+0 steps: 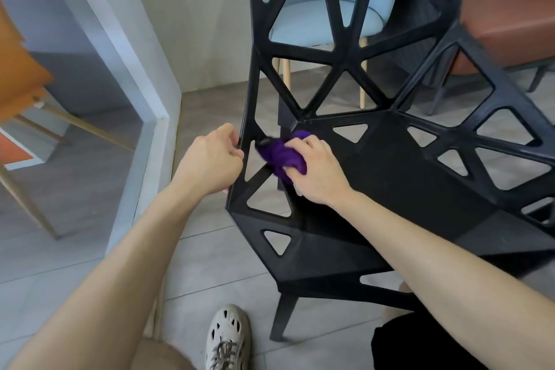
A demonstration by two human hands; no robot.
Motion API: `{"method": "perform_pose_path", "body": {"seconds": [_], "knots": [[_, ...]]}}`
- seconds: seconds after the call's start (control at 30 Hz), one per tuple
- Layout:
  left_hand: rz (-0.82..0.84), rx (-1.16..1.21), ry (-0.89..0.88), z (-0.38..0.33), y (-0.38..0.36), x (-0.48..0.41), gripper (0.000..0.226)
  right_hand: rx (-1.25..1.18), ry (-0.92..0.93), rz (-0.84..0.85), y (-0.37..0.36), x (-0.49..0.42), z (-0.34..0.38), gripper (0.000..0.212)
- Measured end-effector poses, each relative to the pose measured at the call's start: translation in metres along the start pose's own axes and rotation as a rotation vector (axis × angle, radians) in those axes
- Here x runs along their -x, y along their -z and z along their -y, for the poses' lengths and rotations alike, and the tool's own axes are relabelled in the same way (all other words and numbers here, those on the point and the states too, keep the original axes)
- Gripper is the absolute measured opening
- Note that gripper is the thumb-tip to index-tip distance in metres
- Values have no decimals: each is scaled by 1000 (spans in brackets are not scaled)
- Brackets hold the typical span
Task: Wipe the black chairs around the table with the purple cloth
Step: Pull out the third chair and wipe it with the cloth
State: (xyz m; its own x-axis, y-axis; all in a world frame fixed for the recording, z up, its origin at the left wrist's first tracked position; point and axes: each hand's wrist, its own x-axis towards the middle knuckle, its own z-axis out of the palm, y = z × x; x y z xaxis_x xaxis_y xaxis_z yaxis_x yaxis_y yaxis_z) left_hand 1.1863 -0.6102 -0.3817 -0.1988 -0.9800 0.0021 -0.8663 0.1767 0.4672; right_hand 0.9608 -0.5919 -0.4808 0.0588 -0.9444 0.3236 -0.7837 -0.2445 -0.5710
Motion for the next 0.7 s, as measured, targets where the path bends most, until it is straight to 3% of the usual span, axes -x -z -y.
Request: {"method": "perform_pose_path", "body": {"seconds": [0.07,0.2,0.4,0.53,0.63,0.7], "knots": [[14,19,2,-3,2,0,7,-9,46,73,10,4,-11,45],[110,188,56,-6,10,5,7,74,-108,83,19,-30,-13,50],[105,258,65,-4,16,12,6,-5,138,136,22,27,12,42],[138,283,45,1,23,9,11,-89,-101,-103,8,4,22,44],[178,272,13,6,29,10,19,-64,-15,-59,2,16,24,41],[183,243,14,8,34,12,19,-194,-92,-123,21,1,26,32]]}}
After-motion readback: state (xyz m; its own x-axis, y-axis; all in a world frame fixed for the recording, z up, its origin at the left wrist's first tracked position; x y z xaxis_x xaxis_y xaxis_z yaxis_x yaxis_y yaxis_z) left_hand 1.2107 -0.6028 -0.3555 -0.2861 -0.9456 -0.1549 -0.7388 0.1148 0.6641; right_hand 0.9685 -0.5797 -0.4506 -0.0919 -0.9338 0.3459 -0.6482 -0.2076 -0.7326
